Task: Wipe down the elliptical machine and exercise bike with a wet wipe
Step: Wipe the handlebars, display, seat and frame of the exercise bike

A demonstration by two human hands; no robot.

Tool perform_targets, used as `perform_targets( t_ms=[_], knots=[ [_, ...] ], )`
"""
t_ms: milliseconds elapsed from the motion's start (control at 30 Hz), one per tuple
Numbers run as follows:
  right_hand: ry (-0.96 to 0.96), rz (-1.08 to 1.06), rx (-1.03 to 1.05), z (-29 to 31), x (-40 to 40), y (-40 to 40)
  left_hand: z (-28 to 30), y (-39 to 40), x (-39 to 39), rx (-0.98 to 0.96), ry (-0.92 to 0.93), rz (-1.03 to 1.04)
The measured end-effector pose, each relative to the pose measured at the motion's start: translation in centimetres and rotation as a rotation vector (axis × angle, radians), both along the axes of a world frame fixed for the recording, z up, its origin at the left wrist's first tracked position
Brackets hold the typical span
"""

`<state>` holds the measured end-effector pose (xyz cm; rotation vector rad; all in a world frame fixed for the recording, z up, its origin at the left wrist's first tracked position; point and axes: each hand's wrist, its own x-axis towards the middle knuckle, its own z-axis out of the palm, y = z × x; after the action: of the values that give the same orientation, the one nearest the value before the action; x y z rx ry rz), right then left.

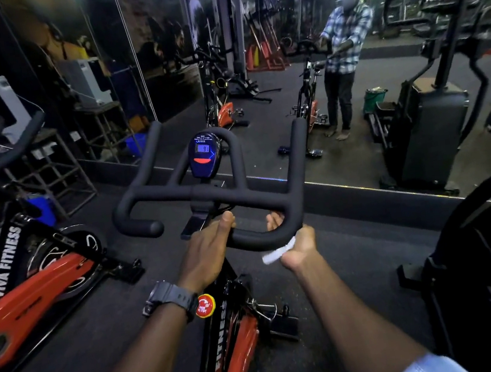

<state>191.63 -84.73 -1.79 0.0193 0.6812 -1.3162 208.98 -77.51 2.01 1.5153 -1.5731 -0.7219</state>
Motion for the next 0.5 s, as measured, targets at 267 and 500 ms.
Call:
perform_targets(
  t_ms=[267, 500],
  knots=[
    [-0.150, -0.033, -0.005, -1.2, 0.5, 0.4, 0.0, 0.2, 0.2, -0.006, -0.028, 0.008],
    [-0.267, -0.117, -0.040, -0.3, 5.6, 3.6, 0.3, -0.2, 0.3, 0.104, 0.334, -0.012]
  ],
)
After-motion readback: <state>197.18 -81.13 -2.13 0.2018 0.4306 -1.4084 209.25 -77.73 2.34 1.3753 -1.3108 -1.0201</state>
